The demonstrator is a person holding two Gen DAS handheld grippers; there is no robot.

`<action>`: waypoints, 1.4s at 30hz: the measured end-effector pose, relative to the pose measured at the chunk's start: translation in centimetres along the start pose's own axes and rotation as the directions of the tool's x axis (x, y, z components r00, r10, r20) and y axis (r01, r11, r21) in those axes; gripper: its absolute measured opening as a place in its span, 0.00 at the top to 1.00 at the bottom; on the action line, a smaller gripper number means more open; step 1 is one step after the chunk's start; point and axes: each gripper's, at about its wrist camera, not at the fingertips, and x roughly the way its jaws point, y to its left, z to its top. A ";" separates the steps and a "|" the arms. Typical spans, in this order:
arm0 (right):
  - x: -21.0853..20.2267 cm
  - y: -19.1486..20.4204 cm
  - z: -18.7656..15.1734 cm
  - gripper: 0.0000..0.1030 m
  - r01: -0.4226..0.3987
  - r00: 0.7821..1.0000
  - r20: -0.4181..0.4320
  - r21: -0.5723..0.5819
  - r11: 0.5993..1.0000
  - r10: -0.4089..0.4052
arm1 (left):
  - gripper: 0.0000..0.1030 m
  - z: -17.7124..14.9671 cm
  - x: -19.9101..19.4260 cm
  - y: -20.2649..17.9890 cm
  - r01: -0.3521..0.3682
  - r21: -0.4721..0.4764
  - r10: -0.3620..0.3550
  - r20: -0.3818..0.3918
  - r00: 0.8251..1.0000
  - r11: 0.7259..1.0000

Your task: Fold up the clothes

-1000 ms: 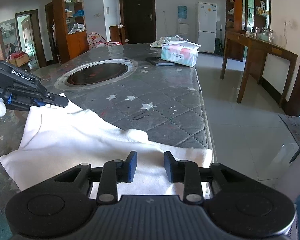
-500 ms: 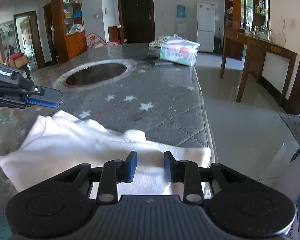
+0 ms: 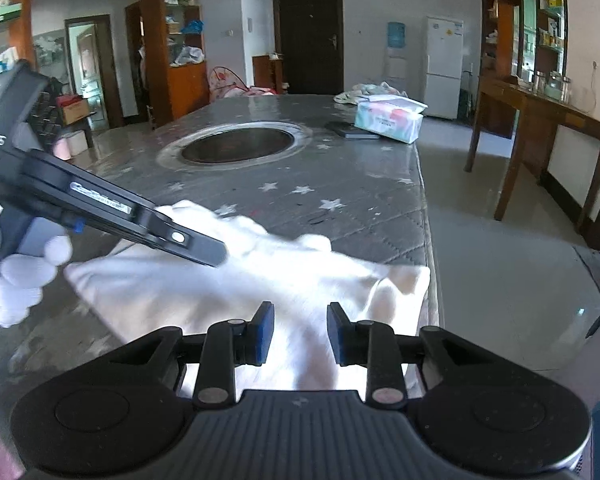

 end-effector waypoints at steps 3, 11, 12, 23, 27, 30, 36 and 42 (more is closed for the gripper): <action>-0.7 -0.1 -1.1 0.73 -0.003 1.000 -0.014 0.012 1.000 0.003 | 0.81 -0.9 0.3 -0.2 -0.015 0.018 0.015 -0.014 1.000 1.000; -2.1 -0.7 -1.7 0.73 0.049 0.999 0.003 0.030 0.998 -0.049 | 0.69 -2.0 -2.4 -1.4 -0.066 0.098 0.063 0.036 0.997 0.993; -2.3 -0.4 -1.5 0.72 0.047 0.999 0.016 0.017 0.999 -0.047 | 0.68 -2.2 -2.8 -1.6 -0.082 0.122 0.077 0.044 0.996 0.989; 0.0 3.6 -1.3 0.63 0.006 1.000 0.023 -0.080 0.997 -0.004 | 0.61 -5.4 -4.9 -1.0 -0.175 0.183 0.167 0.063 0.984 0.967; -0.1 4.6 -1.7 0.61 0.007 1.000 0.017 -0.104 0.995 -0.006 | 0.56 -5.7 -5.7 -0.9 -0.176 0.181 0.163 0.083 0.983 0.968; -0.5 5.2 -1.8 0.55 -0.006 1.000 0.027 -0.113 0.994 0.009 | 0.50 -6.0 -6.1 -0.7 -0.179 0.174 0.165 0.093 0.982 0.968; 0.0 6.1 -2.1 0.44 -0.003 1.000 0.022 -0.124 0.992 0.006 | 0.45 -6.5 -7.0 -0.6 -0.189 0.158 0.175 0.099 0.980 0.969; -0.2 6.3 -2.2 0.24 -0.001 1.000 0.028 -0.101 0.995 0.003 | 0.33 -6.8 -8.4 -0.5 -0.213 0.122 0.199 0.116 0.973 0.969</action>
